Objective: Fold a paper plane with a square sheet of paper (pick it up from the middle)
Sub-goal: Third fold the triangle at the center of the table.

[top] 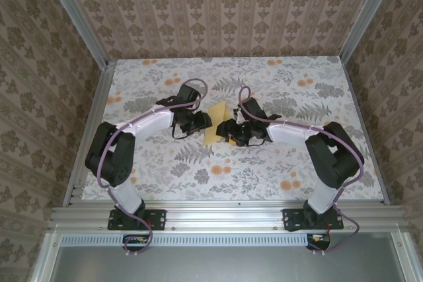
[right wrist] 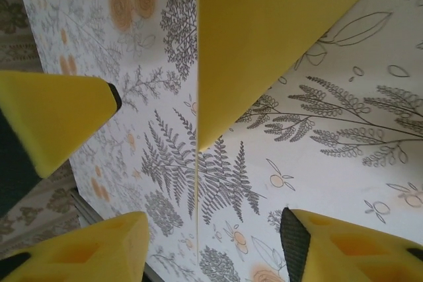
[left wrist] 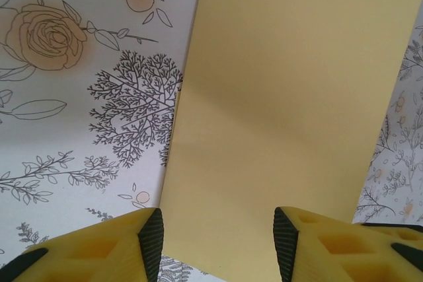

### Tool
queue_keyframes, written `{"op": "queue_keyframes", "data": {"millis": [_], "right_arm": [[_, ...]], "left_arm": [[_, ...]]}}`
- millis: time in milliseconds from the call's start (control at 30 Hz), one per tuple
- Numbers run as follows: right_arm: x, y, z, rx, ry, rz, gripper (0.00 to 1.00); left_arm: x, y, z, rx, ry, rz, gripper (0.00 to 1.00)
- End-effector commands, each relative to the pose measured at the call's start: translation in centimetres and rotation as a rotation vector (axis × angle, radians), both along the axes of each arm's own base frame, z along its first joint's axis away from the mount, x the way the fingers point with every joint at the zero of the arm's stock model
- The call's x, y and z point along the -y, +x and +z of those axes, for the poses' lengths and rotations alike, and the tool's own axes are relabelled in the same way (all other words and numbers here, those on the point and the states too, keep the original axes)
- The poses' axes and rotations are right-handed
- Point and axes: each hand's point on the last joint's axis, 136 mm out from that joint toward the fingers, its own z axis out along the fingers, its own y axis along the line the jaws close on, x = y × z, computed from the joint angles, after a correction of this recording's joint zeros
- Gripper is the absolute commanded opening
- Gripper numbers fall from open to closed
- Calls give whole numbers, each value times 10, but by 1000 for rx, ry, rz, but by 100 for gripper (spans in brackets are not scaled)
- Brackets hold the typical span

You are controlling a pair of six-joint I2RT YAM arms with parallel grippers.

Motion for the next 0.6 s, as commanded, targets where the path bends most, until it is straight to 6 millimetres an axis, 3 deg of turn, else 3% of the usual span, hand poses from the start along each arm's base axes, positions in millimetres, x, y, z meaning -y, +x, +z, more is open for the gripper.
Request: {"op": "queue_keyframes", "data": {"millis": [0, 100, 233, 567], "right_arm": [[-17, 7, 7, -12, 64, -6, 44], [-15, 9, 3, -20, 54, -27, 23], [-5, 5, -1, -40, 21, -46, 2], [37, -53, -15, -254, -69, 189, 0]], "left_arm": [[-5, 3, -4, -6, 0, 26, 50], [-6, 3, -2, -2, 2, 27, 50], [-3, 3, 2, 7, -13, 10, 49], [39, 7, 5, 15, -177, -88, 42]]}}
